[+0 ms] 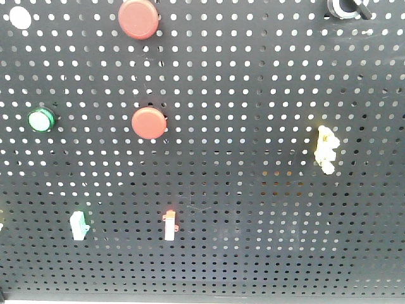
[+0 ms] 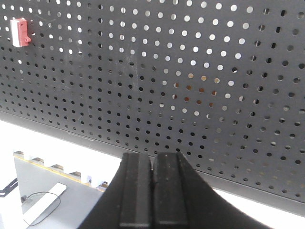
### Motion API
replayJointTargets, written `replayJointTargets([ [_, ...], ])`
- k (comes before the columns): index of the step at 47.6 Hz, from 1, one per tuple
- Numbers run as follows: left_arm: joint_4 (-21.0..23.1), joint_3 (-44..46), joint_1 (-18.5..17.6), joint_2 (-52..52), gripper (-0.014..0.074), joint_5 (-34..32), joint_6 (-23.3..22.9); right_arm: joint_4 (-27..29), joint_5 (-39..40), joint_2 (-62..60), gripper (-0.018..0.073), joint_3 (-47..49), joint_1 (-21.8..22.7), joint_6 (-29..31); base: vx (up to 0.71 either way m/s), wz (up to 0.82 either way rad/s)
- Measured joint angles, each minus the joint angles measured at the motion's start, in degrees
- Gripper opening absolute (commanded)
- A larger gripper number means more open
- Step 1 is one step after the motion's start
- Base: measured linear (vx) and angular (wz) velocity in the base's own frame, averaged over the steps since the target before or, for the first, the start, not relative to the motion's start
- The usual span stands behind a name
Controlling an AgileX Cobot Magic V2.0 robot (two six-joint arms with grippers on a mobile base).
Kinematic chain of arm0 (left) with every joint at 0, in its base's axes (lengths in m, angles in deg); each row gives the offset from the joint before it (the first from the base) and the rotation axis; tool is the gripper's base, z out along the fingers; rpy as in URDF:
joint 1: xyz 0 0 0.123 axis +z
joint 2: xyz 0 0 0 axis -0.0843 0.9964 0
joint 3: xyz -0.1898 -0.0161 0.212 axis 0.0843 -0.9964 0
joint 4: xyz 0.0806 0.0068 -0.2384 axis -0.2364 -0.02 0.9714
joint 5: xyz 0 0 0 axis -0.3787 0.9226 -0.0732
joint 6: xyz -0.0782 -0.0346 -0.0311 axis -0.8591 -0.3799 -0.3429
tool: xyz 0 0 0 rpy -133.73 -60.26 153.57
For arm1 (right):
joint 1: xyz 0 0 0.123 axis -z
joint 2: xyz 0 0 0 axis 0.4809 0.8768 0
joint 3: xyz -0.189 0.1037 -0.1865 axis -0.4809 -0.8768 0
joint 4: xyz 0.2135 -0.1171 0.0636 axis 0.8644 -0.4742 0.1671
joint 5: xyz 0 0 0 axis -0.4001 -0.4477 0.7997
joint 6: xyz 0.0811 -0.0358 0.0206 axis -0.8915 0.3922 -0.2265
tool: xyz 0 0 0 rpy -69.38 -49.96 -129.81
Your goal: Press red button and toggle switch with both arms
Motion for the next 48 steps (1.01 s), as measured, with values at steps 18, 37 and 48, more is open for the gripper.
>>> replayJointTargets([
  [18,-5.8,-0.1,0.1,-0.3,0.0002,0.3,-5.2,0.0,-0.1,0.0,-0.0003,0.0,0.0,0.0,0.0,0.0],
  [37,-5.8,-0.1,0.1,-0.3,0.0002,0.3,-5.2,0.0,-0.1,0.0,-0.0003,0.0,0.0,0.0,0.0,0.0],
  [48,-5.8,-0.1,0.1,-0.3,0.0002,0.3,-5.2,-4.6,1.5,0.0,-0.0003,-4.6,3.5,-4.3,0.0,0.0],
])
